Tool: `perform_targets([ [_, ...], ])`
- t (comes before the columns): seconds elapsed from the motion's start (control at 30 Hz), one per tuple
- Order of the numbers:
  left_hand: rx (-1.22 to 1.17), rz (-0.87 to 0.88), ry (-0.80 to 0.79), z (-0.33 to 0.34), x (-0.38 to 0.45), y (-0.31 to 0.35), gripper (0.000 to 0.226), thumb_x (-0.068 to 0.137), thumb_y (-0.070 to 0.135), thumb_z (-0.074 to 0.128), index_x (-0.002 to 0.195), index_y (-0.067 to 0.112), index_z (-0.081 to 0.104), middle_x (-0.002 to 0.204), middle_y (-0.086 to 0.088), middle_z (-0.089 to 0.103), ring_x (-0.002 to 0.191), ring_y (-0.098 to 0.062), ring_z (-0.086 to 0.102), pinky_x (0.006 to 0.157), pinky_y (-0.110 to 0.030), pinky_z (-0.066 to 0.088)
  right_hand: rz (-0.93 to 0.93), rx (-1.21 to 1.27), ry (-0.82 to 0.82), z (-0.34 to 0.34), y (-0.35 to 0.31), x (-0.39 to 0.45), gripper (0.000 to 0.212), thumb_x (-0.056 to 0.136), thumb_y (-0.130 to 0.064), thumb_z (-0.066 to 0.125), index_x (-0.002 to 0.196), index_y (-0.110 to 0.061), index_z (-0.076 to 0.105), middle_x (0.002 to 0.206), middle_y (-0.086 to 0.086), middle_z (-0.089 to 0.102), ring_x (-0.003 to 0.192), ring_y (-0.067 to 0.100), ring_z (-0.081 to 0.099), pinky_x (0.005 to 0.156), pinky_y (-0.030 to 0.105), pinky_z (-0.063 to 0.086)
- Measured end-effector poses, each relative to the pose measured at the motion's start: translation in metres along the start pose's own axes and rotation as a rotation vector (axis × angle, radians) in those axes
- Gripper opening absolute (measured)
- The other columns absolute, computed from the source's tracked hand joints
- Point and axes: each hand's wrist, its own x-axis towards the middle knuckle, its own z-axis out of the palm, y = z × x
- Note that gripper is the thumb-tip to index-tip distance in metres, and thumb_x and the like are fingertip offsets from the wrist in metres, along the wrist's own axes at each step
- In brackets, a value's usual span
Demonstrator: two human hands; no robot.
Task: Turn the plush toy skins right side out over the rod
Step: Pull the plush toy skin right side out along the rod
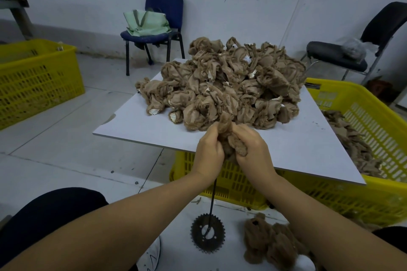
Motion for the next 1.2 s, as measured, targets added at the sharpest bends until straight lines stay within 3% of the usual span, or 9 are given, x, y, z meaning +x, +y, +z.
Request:
perform_targets([
  [0.1,-0.069,0.023,0.089,0.005,0.006,0.014,0.038,0.09,-0.005,0.034,0.109,0.02,0.055,0.094,0.001,0.061,0.088,-0.009,0.059,0.075,-0.027,0.054,-0.03,0.014,0.084,-0.003,-0.006,0.005,0.05,0.084,0.002,0.054,0.129,-0.017,0.065,0.11,-0.005,0.064,0.105,0.018,0.058,0.083,0.043,0.051],
  [0.2,-0.072,0.026,0.092,0.002,0.015,0.021,0.038,0.089,-0.006,0.034,0.111,0.014,0.058,0.096,-0.002,0.063,0.09,-0.013,0.06,0.078,-0.031,0.056,-0.051,0.004,0.107,-0.004,-0.008,0.011,0.054,0.08,-0.004,0.051,0.13,-0.02,0.064,0.108,-0.01,0.061,0.102,0.016,0.057,0.081,0.037,0.05],
  [0.3,0.244,-0.07,-0.012,-0.004,0.02,0.022,0.036,0.092,-0.005,0.038,0.116,0.014,0.059,0.1,-0.005,0.064,0.087,-0.022,0.061,0.07,-0.038,0.052,0.048,0.074,0.01,-0.002,-0.008,0.008,0.053,0.077,0.001,0.05,0.122,-0.022,0.067,0.1,-0.007,0.061,0.094,0.015,0.058,0.074,0.038,0.052],
  [0.4,0.543,-0.112,-0.115,-0.008,0.03,0.031,0.023,0.093,0.0,0.043,0.079,0.018,0.044,0.077,0.0,0.051,0.073,-0.028,0.056,0.059,-0.038,0.038,0.155,0.097,-0.021,-0.008,-0.006,0.014,0.048,0.078,0.007,0.049,0.109,-0.024,0.07,0.094,-0.003,0.062,0.088,0.018,0.059,0.072,0.046,0.053],
  [0.5,0.599,-0.091,-0.125,-0.016,0.04,0.043,0.033,0.092,0.0,0.044,0.069,0.019,0.032,0.068,-0.001,0.042,0.06,-0.02,0.043,0.051,-0.036,0.025,0.103,-0.025,-0.034,-0.016,-0.013,0.021,0.033,0.077,-0.002,0.048,0.089,-0.029,0.063,0.084,-0.008,0.059,0.079,0.014,0.056,0.063,0.044,0.05],
  [0.63,0.555,-0.057,-0.084,-0.024,0.047,0.056,0.028,0.091,0.001,0.042,0.07,0.017,0.033,0.071,-0.004,0.045,0.064,-0.023,0.046,0.053,-0.038,0.034,0.047,-0.024,0.009,-0.024,-0.031,0.031,0.027,0.074,-0.012,0.043,0.083,-0.03,0.061,0.079,-0.013,0.054,0.074,0.01,0.053,0.057,0.037,0.045],
  [0.87,0.641,-0.311,-0.386,-0.032,0.054,0.056,0.019,0.097,0.008,0.039,0.081,0.017,0.039,0.086,-0.007,0.049,0.072,-0.024,0.049,0.065,-0.042,0.044,0.207,-0.103,-0.151,-0.013,-0.027,0.03,0.022,0.086,-0.004,0.046,0.083,-0.018,0.061,0.076,0.004,0.063,0.072,0.028,0.059,0.063,0.053,0.052],
  [1.07,0.732,-0.149,-0.308,-0.033,0.052,0.06,0.023,0.095,0.01,0.04,0.074,0.018,0.036,0.076,-0.004,0.046,0.065,-0.022,0.043,0.052,-0.036,0.027,0.172,-0.187,-0.124,-0.023,-0.035,0.031,0.027,0.088,-0.007,0.048,0.069,-0.026,0.049,0.07,-0.001,0.057,0.069,0.026,0.055,0.06,0.049,0.049],
  [1.2,0.633,-0.081,-0.206,-0.036,0.061,0.063,0.019,0.094,0.011,0.04,0.077,0.012,0.045,0.078,-0.008,0.052,0.068,-0.028,0.051,0.057,-0.04,0.038,0.092,-0.246,-0.069,-0.032,-0.048,0.039,0.03,0.086,-0.008,0.049,0.063,-0.026,0.04,0.065,-0.004,0.05,0.063,0.022,0.05,0.049,0.035,0.034],
])
